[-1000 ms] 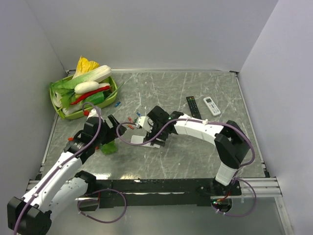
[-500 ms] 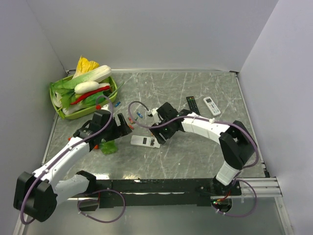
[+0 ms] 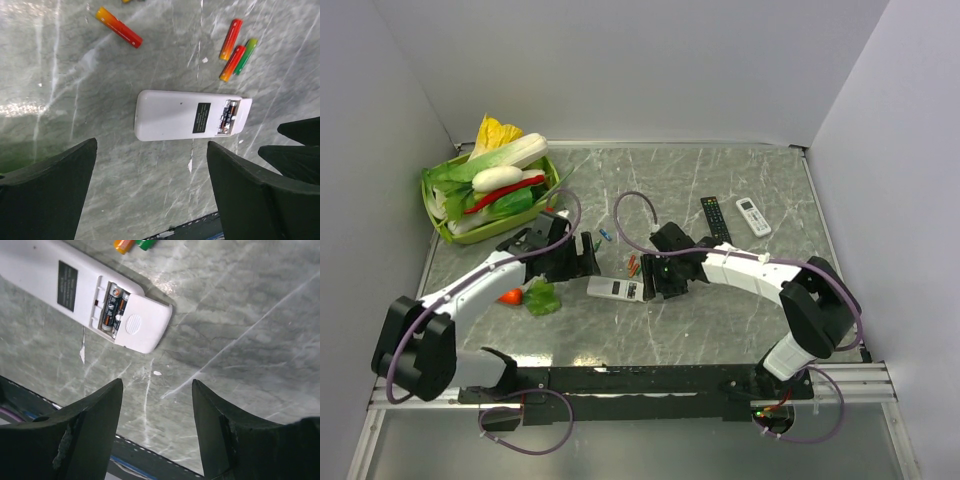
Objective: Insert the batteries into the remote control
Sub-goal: Load the battery cover into the remote control.
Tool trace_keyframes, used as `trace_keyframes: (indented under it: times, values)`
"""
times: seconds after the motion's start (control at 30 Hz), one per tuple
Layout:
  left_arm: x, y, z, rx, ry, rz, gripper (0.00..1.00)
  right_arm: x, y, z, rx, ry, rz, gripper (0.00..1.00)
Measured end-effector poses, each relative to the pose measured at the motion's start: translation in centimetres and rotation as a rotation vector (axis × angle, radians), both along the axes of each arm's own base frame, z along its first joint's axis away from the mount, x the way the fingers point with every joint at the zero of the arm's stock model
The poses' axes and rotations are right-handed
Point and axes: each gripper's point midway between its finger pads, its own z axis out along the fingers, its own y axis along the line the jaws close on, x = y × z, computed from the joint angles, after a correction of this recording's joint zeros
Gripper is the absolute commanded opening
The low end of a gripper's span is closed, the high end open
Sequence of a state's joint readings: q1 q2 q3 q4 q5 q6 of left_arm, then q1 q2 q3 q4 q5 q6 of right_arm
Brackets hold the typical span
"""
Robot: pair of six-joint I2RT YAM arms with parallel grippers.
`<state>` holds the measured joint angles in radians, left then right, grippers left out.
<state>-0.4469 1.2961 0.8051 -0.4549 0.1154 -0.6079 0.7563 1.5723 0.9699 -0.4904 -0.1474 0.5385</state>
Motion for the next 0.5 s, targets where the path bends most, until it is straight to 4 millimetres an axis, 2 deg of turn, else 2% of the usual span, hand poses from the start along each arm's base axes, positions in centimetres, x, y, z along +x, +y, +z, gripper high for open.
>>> trace_keyframes:
  times: [0.5]
  values:
    - [-1.2,-1.2,-4.0,0.074,0.112,-0.097,0.76,0.7,1.3,-1.2,0.104,0.030,-0.212,0.59]
